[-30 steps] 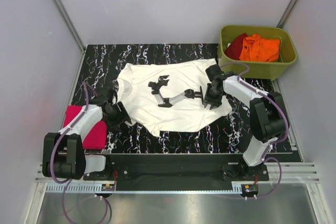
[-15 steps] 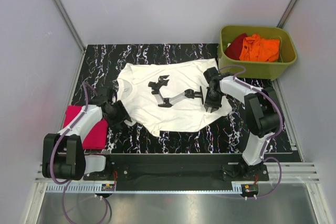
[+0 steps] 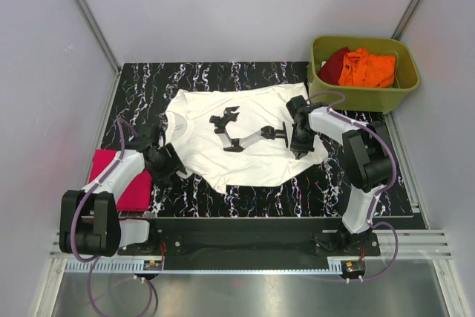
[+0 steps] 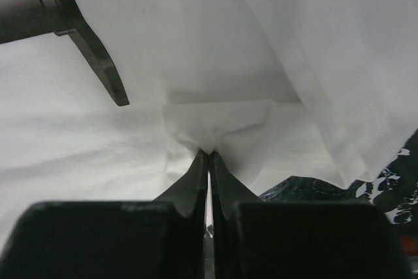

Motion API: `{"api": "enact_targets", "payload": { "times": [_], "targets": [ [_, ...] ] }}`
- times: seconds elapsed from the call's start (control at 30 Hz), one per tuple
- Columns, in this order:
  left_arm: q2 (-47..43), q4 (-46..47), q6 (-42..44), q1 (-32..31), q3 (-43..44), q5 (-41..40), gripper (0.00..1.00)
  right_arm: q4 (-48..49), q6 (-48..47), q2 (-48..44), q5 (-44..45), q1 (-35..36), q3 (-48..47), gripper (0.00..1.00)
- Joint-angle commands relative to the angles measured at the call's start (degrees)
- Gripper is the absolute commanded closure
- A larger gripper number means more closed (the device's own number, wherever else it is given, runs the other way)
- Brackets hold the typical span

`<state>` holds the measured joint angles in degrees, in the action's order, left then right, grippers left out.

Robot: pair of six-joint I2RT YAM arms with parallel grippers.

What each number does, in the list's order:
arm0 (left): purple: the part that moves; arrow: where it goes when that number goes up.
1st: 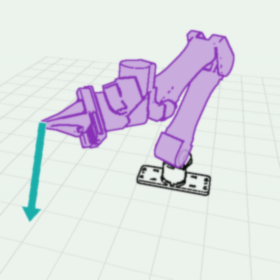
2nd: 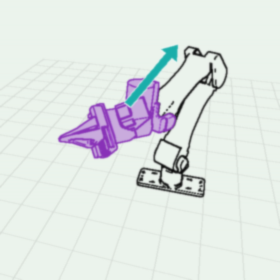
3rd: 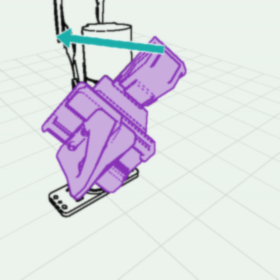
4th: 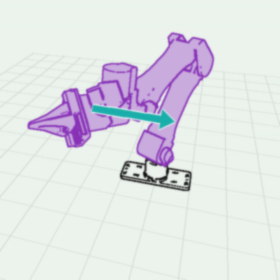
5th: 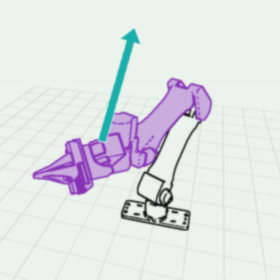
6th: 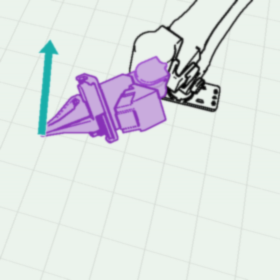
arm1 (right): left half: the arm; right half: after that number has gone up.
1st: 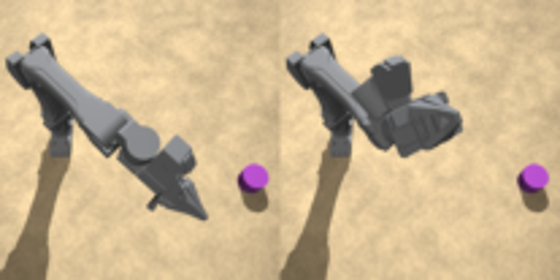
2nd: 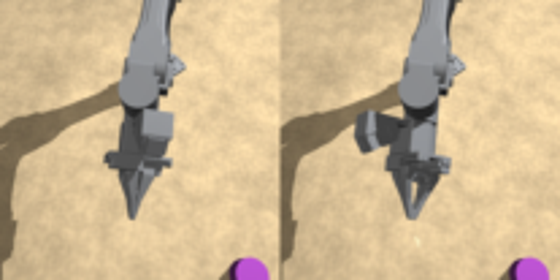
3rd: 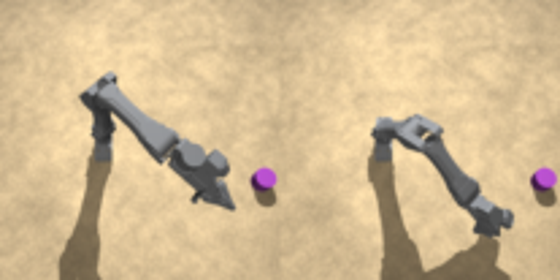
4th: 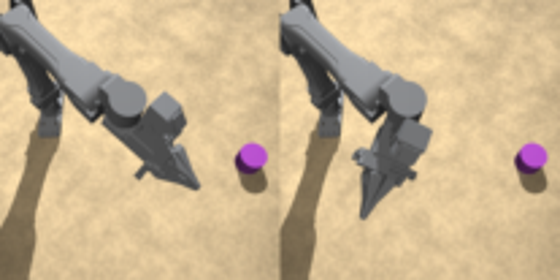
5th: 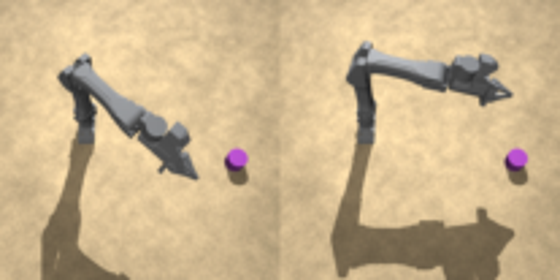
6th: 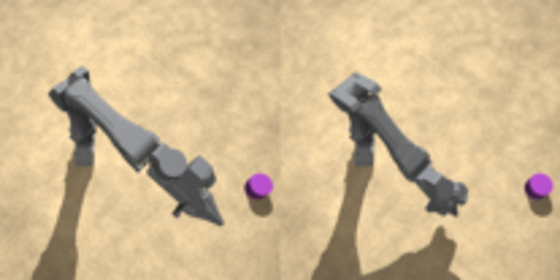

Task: Fold and stack the t-shirts
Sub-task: Flatten the tshirt out

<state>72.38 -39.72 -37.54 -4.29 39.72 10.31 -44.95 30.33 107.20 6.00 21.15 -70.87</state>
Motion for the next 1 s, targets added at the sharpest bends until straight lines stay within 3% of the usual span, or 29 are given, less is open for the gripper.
{"api": "enact_targets", "payload": {
  "times": [0.0, 0.27, 0.53, 0.63, 0.67, 0.77, 0.83, 0.97],
  "targets": [
    [-0.13, 0.7, 0.45, 0.34, 0.62, 0.51, 0.34, -3.11, -1.85, -2.42, 5.07, 0.3, -2.52, 0.98],
    [2.23, 1.31, 0.89, 0.34, 1.84, -0.46, 0.28, -8.93, -3.17, -10.95, 4.81, 0.3, -3.92, 1.0],
    [8.65, 8.07, -0.16, 0.34, 1.41, 1.72, 0.31, -10.69, -2.55, -15.88, 2.88, 0.3, -5.59, 1.0],
    [11.11, 12.65, -0.78, 0.34, 0.88, 3.49, 0.44, -10.69, -2.2, -16.58, 2.35, 0.3, -4.72, 1.0],
    [11.64, 13.61, -0.78, 0.34, 0.97, 3.49, 0.59, -10.51, -1.94, -17.02, 2.0, 0.3, -4.37, 1.0],
    [11.47, 12.84, 0.09, 0.34, 1.84, 0.43, 0.79, -10.6, -1.59, -17.81, 1.56, 0.39, -3.31, 1.0],
    [8.58, 11.08, 1.76, 0.34, 2.81, -3.26, 1.0, -10.69, -1.5, -18.69, 1.56, 0.3, -2.87, 1.0],
    [-0.02, 2.66, 4.4, -0.27, 7.46, -8.62, 1.0, -11.65, -1.5, -19.83, 1.56, 0.21, -2.17, 1.0]
  ]
}}
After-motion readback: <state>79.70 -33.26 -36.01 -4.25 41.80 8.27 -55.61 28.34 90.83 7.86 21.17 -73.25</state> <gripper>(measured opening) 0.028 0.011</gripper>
